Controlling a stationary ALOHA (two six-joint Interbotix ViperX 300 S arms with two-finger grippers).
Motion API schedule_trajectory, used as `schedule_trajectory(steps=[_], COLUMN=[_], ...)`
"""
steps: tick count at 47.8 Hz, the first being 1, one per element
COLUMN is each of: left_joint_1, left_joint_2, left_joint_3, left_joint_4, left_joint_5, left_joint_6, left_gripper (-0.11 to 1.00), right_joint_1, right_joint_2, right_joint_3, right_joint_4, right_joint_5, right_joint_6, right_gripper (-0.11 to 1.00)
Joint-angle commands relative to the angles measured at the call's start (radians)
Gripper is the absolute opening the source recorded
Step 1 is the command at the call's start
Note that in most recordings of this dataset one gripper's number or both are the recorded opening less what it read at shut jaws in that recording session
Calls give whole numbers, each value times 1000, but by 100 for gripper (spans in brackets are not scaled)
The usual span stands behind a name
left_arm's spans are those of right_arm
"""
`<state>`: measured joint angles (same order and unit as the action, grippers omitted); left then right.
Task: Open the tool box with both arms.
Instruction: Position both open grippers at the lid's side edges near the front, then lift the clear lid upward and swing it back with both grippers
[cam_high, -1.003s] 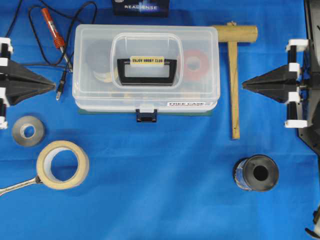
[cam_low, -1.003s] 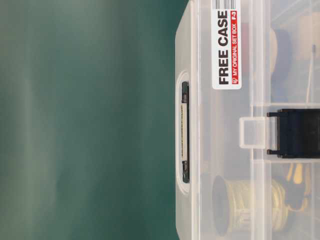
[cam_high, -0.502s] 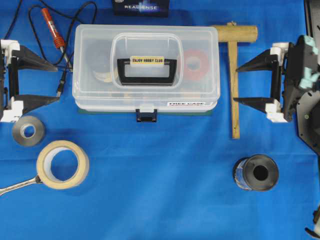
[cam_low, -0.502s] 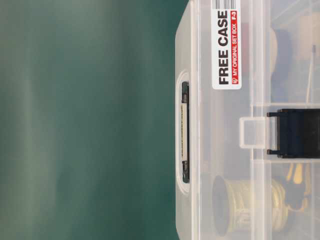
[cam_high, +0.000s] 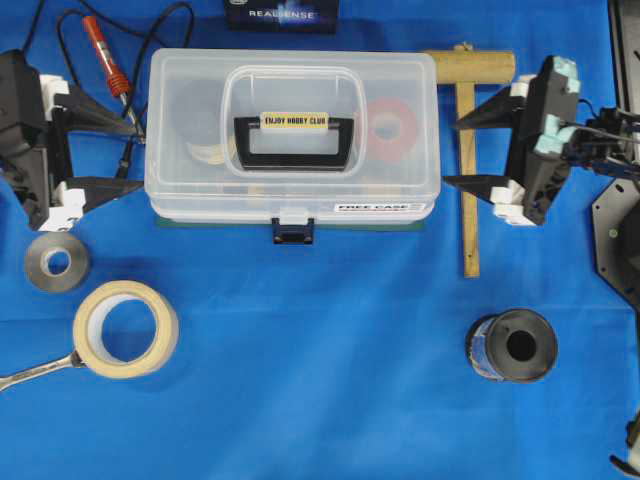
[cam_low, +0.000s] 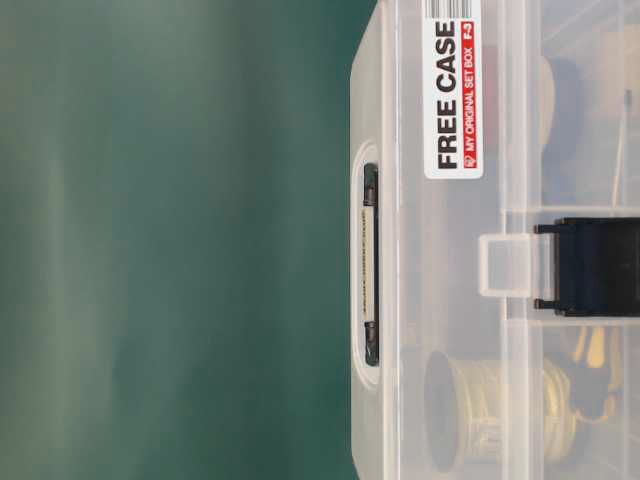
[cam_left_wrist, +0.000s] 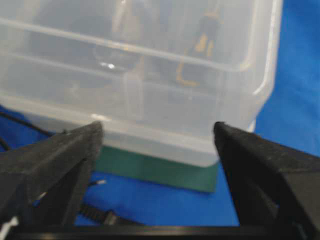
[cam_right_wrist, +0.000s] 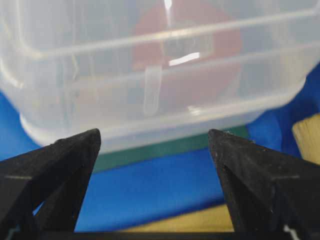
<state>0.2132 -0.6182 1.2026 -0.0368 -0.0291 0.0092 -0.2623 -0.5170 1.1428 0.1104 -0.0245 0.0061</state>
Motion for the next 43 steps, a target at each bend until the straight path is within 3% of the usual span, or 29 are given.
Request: schedule_trajectory(steps=[1, 13, 43], left_joint_1=[2, 2, 25], left_joint_2=[15, 18, -6], left_joint_3=[-28, -29, -35], left_joint_4=[0, 0, 0], left_joint_5=[-23, -41, -66], left_joint_6=[2, 0, 0], left_gripper=[87, 87, 87], right_joint_1=[-2, -2, -2], right_joint_2=[21, 74, 52], right_joint_3=[-37, -83, -137], right_joint_4=[3, 0, -3], right_joint_5=[-25, -29, -21], right_joint_6=[-2, -6, -9], right_gripper=[85, 85, 85])
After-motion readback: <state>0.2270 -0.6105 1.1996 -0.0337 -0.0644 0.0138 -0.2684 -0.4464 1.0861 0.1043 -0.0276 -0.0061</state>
